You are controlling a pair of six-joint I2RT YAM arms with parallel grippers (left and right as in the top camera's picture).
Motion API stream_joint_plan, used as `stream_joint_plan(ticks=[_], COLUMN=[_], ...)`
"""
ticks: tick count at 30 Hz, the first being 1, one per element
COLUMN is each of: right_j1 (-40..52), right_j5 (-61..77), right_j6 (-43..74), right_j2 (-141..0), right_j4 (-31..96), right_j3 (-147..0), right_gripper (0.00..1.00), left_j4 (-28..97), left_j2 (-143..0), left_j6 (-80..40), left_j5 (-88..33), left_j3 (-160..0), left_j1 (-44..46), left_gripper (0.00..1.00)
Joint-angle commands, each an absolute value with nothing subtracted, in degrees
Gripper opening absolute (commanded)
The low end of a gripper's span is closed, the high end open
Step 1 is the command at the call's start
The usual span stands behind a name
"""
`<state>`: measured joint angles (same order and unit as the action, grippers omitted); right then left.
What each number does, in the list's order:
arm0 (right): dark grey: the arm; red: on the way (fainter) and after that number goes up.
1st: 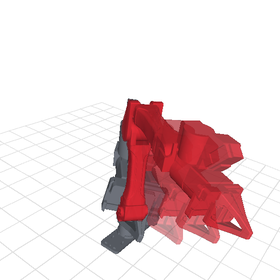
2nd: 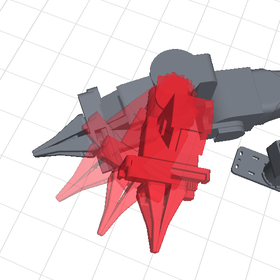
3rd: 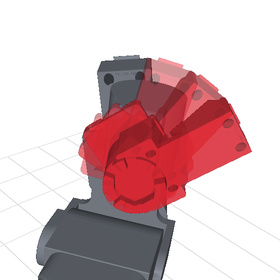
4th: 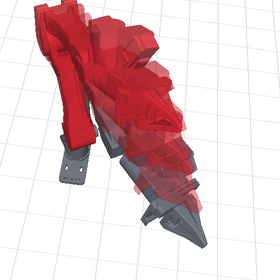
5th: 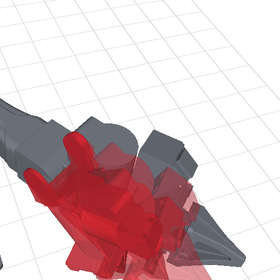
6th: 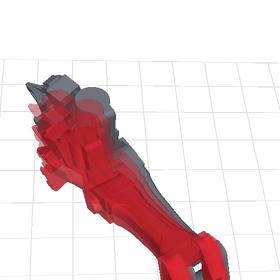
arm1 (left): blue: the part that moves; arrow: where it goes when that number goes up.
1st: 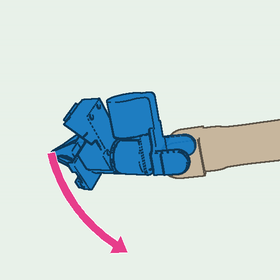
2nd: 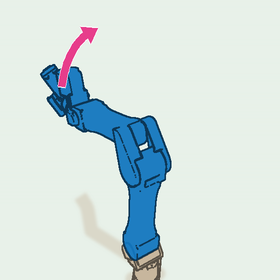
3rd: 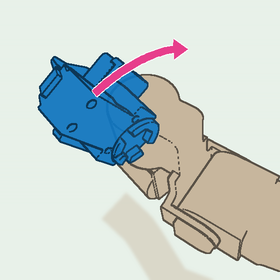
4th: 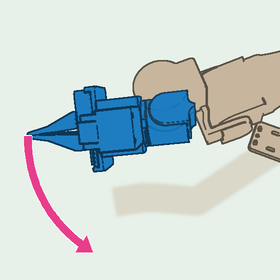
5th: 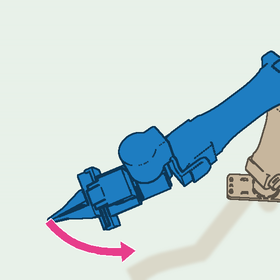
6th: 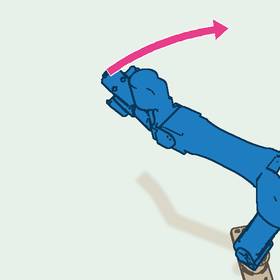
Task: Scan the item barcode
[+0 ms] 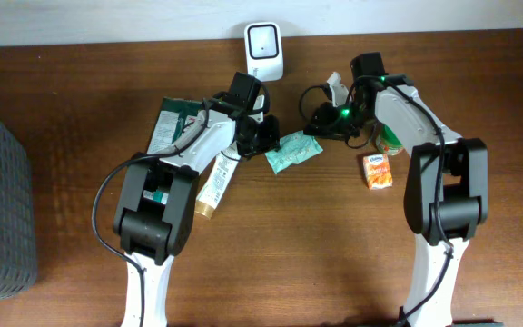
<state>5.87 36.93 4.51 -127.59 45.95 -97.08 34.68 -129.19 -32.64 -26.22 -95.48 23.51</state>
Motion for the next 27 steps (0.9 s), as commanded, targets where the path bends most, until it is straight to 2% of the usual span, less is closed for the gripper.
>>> stream_joint_plan(ticks=[1,6,15,17,19,20,21,23,25,27], right_j1=[6.0,6.9,7.7,6.9,6.8,6.8,6.7,6.2,4.7,3.6], right_j5=[43.8,47.9,48.5,49.8,50.2,50.2,50.6,51.6,53.5,53.6], right_j6=[-0.8,-5.4,-5.5,-5.5,-5.6,-5.6,-5.6,-5.6,-5.8,-6.3], right_j2=[-131.0,-134.4,-135.5,-135.5,-135.5,-135.5,-135.5,-135.3,-133.7,-129.8], right_j4=[46.6,49.5,47.4,47.3,47.5,47.4,47.4,47.9,50.1,51.6], right_j3=[-97.8,-97.8,-98.5,-99.1,-99.1,-99.1,-99.1,-99.4,-100.3,-100.4], right_gripper=[0.36,0.37,0.35,0.28,0.1,0.08,0.05,0.04,0.04,0.04], left_j4=[36.1,35.7,35.8,35.8,35.6,35.3,34.9,34.8,35.9,38.0], left_j2=[-132.9,-133.2,-133.2,-133.2,-133.2,-133.2,-133.2,-132.7,-129.6,-124.1], left_j6=[-33.5,-33.9,-33.9,-33.9,-33.9,-33.9,-33.8,-32.8,-27.7,-25.1], left_j5=[-26.2,-26.2,-26.1,-26.1,-26.1,-26.1,-26.1,-26.4,-27.2,-27.1], left_j3=[-94.7,-94.7,-94.7,-94.7,-94.7,-94.7,-94.8,-95.3,-96.8,-98.5], left_j1=[24.2,24.2,24.2,24.2,24.2,24.2,24.2,23.8,21.5,18.2], left_gripper=[0.0,0.0,0.0,0.0,0.0,0.0,0.04,0.22,0.31,0.34])
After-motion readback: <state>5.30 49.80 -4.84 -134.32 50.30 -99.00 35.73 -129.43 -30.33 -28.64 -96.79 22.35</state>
